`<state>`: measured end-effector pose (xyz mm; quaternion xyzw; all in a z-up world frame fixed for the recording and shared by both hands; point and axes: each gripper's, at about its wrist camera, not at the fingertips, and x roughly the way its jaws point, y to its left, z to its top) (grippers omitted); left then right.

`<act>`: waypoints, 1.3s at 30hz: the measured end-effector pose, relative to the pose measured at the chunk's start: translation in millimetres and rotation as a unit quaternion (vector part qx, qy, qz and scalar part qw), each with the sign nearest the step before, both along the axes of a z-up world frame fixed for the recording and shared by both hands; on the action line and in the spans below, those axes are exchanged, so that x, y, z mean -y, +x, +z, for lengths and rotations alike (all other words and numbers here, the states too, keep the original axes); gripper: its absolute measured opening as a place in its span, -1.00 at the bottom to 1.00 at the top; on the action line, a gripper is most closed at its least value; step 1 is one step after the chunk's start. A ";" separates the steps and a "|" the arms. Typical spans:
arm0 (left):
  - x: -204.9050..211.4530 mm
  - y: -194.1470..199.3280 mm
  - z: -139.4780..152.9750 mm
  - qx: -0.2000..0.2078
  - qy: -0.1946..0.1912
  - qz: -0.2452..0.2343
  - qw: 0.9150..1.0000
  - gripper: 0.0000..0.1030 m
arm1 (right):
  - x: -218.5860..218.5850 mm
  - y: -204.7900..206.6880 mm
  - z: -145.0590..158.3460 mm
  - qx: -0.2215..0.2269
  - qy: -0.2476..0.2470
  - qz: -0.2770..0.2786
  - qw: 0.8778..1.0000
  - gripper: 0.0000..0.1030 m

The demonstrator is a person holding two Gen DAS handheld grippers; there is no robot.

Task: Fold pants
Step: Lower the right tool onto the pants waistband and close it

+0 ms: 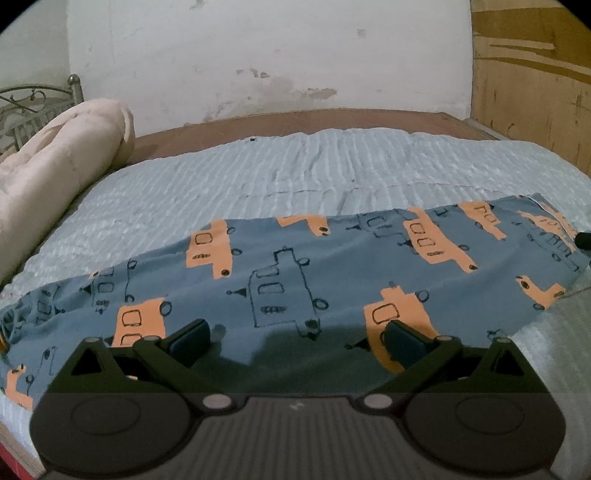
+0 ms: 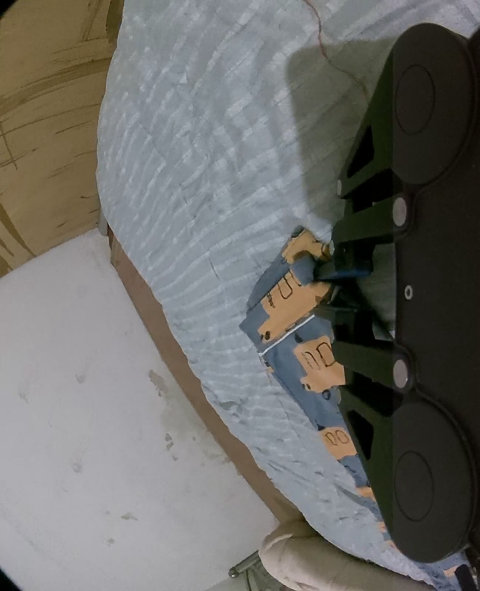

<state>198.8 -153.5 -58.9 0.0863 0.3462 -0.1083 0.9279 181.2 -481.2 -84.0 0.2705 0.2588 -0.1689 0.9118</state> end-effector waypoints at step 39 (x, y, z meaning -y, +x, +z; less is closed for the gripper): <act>-39.3 15.2 6.5 -0.061 -0.095 0.028 0.993 0.99 | 5.7 3.2 9.0 0.004 0.007 -0.015 1.000 -0.72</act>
